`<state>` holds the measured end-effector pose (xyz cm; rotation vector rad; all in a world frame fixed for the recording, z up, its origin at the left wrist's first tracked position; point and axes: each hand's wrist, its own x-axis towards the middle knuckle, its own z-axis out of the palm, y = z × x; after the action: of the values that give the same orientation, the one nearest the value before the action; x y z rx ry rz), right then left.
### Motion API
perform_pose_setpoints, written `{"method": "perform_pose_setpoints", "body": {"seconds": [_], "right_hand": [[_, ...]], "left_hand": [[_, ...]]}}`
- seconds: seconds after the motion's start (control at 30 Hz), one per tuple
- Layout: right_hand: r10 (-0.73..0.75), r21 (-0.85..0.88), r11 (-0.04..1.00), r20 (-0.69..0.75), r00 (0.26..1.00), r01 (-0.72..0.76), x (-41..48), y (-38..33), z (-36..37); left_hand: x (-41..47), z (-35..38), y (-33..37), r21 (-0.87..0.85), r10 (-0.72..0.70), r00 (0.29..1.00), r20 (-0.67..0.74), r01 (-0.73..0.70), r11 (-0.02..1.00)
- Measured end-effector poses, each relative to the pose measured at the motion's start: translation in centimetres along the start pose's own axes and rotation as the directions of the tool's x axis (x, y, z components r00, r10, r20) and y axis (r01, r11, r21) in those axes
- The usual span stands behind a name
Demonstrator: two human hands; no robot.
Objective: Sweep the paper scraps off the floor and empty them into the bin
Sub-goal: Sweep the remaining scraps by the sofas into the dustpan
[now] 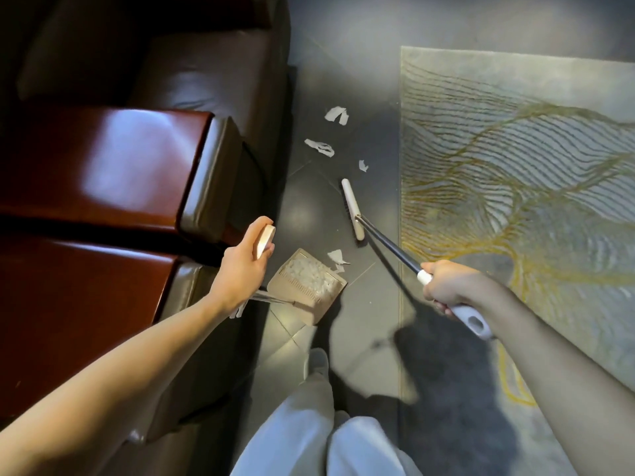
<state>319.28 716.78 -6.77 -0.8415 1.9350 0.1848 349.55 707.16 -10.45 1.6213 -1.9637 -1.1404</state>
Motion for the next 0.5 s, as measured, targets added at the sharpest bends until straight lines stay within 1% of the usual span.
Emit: {"method": "perform_pose_setpoints", "body": {"seconds": [0.07,0.1,0.23,0.37,0.5], "right_hand": [[0.039,-0.029,0.999,-0.005,0.999,-0.039,0.9,-1.1,0.6],[0.038,-0.073,0.997,0.006,0.999,-0.037,1.2,-1.5,1.1],[-0.002,-0.137,0.99,0.149,0.989,0.023,0.6,-1.7,3.2],[0.035,-0.052,0.998,0.266,0.963,-0.022,-1.4,-1.5,4.2],[0.022,-0.015,1.0,0.266,0.964,-0.019,-3.5,-0.3,3.9]], "left_hand": [[1.6,0.0,0.3,-0.015,0.009,1.0,0.003,-0.009,1.0],[2.4,0.0,0.4,-0.016,0.016,1.0,0.012,-0.016,1.0],[4.9,0.1,1.1,-0.004,0.042,0.997,0.06,-0.042,0.999],[5.7,-0.1,1.1,-0.017,0.09,0.992,0.089,-0.089,0.996],[4.9,-0.5,0.7,-0.021,0.106,0.991,0.08,-0.105,0.994]]}}
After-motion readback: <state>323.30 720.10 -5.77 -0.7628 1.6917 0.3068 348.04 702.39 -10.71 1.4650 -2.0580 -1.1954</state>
